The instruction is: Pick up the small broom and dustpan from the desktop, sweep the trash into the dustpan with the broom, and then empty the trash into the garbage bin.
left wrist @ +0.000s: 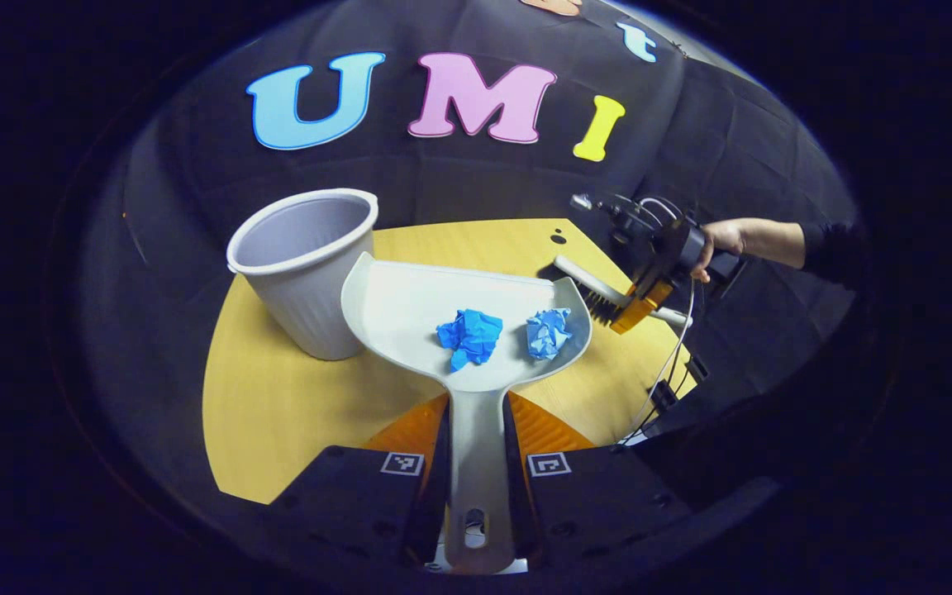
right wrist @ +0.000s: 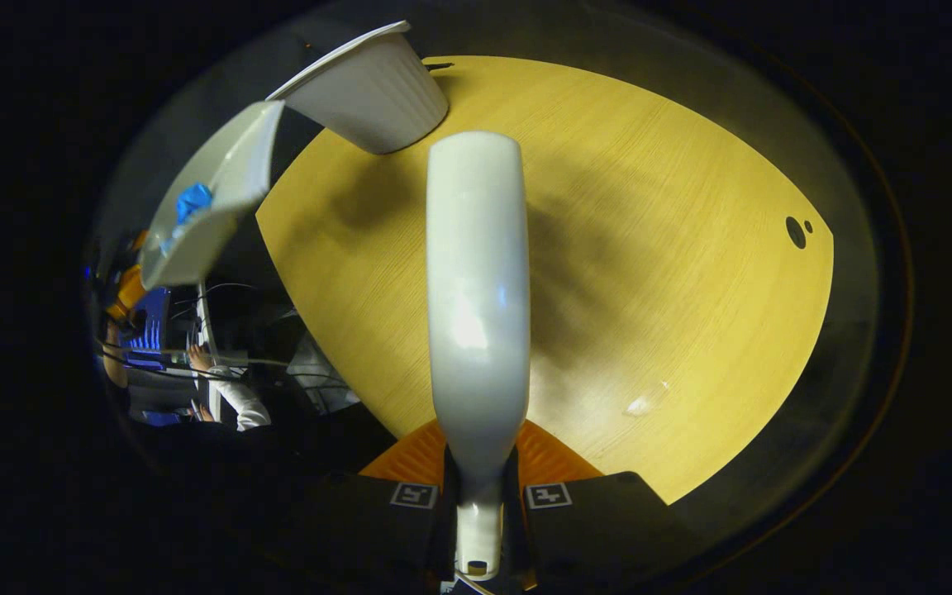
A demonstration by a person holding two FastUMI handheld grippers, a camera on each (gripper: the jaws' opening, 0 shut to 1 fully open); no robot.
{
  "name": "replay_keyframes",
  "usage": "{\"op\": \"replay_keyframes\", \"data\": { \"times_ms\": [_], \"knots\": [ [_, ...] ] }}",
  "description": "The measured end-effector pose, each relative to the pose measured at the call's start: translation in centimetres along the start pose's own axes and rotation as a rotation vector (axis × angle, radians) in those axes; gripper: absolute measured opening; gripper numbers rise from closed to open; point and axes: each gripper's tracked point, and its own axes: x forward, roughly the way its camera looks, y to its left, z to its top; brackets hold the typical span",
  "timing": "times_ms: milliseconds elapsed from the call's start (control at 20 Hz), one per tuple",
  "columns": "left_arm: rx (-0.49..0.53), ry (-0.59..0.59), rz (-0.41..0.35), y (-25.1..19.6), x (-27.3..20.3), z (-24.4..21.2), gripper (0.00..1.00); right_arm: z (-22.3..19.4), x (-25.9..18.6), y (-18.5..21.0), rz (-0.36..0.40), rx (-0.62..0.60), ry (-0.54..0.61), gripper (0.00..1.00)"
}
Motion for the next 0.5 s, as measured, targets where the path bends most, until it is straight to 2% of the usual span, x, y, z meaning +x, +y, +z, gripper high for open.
{"op": "replay_keyframes", "data": {
  "times_ms": [100, 150, 200, 300, 350, 500],
  "knots": [
    [-0.010, -0.018, 0.048, 3.3, -3.3, 3.7, 0.29, 0.3, 0.3, 0.3, 0.015, 0.007, -0.014, 0.24],
    [-0.002, -0.027, 0.086, 5.2, -4.1, 5.0, 0.29, 0.3, 0.4, 0.1, 0.028, 0.016, -0.026, 0.28],
    [0.013, -0.030, 0.141, 7.5, -4.5, 6.4, 0.29, 0.2, 0.6, -0.5, 0.040, 0.020, -0.035, 0.24],
    [0.045, -0.024, 0.267, 12.8, -4.4, 9.2, 0.29, -0.8, 0.5, -0.7, 0.045, 0.017, -0.042, 0.24],
    [0.065, -0.001, 0.308, 15.0, -3.9, 10.3, 0.29, -1.0, 0.2, -0.7, 0.044, 0.014, -0.046, 0.29],
    [0.127, 0.132, 0.361, 19.8, -1.6, 11.9, 0.29, -1.3, 0.0, -0.4, 0.054, 0.025, -0.065, 0.29]
  ]
}}
